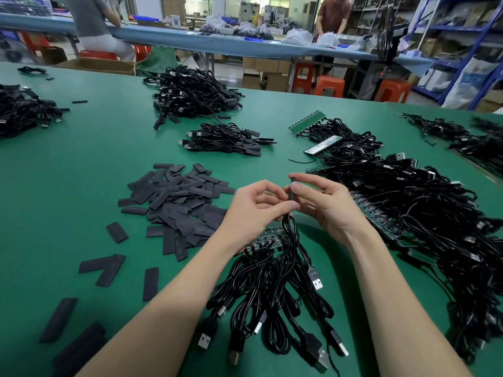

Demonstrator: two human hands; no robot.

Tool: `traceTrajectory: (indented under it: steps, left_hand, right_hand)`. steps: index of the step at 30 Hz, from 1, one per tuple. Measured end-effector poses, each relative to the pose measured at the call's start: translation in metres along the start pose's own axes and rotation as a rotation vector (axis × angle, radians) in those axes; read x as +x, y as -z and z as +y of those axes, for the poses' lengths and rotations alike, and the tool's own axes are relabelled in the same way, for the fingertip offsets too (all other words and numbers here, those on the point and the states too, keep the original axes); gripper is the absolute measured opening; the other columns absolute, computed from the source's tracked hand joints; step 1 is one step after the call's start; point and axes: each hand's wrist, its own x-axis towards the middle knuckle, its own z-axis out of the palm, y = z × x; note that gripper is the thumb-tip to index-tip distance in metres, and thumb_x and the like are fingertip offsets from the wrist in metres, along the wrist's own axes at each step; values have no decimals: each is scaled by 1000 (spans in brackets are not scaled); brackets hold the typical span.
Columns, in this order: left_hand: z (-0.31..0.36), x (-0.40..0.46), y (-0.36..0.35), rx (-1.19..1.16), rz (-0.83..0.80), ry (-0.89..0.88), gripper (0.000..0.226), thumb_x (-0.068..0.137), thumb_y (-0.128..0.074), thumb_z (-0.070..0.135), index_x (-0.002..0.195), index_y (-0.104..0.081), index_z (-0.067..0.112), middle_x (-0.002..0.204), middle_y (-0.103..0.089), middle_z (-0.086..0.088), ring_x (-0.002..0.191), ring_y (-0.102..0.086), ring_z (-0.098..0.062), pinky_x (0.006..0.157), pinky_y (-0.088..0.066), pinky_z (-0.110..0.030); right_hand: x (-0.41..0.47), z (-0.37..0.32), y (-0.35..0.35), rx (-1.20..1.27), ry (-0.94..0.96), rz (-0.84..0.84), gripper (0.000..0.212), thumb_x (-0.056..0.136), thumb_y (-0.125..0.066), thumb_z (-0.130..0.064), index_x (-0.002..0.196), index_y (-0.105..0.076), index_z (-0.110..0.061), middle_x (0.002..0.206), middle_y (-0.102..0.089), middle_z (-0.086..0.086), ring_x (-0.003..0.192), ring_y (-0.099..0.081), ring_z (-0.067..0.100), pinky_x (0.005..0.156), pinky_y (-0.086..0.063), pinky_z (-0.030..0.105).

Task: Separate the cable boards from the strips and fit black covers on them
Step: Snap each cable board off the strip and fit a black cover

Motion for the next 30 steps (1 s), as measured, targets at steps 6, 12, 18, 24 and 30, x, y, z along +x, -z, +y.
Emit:
traceTrajectory:
  steps: [6,12,18,24,30]
  left_hand:
    - [1,-1,-1,16,1,-9,20,77,-87,13,86,-69,11,77,-75,-8,73,-72,-15,68,-55,-21]
    - [1,-1,-1,26,2,-9,19,78,-86,13,88,-69,10,79,-75,-10,74,-73,-15,68,-54,-21]
    - [-1,0,0,13,8,-8,17,80,-84,14,87,-69,13,75,-74,-3,71,-71,-12,66,-54,-20]
    - [-1,5,4,-115,103,33,14,83,-81,20,83,-68,24,78,-74,-1,69,-61,-9,70,-48,-24]
    - [1,4,0,-40,117,-34,13,86,-79,19,95,-69,20,88,-74,9,83,-68,-4,73,-50,-16]
  right_hand:
    - [0,0,1,5,-1,7,28,68,-81,-15,96,-79,-12,93,-77,18,74,-73,18,68,-58,23]
    - [1,1,1,9,17,18,25,66,-81,-15,91,-81,-13,92,-77,17,76,-73,19,69,-58,22]
    - [2,2,4,-20,11,-17,35,71,-81,-20,106,-77,-16,100,-77,15,78,-73,20,71,-58,24]
    - [-2,-3,12,-223,-203,-144,60,66,-86,-33,120,-66,-14,94,-75,3,67,-66,12,64,-57,25]
    - [-3,-1,8,-248,-242,-232,50,65,-87,-22,110,-69,-12,90,-59,13,61,-49,9,57,-52,20]
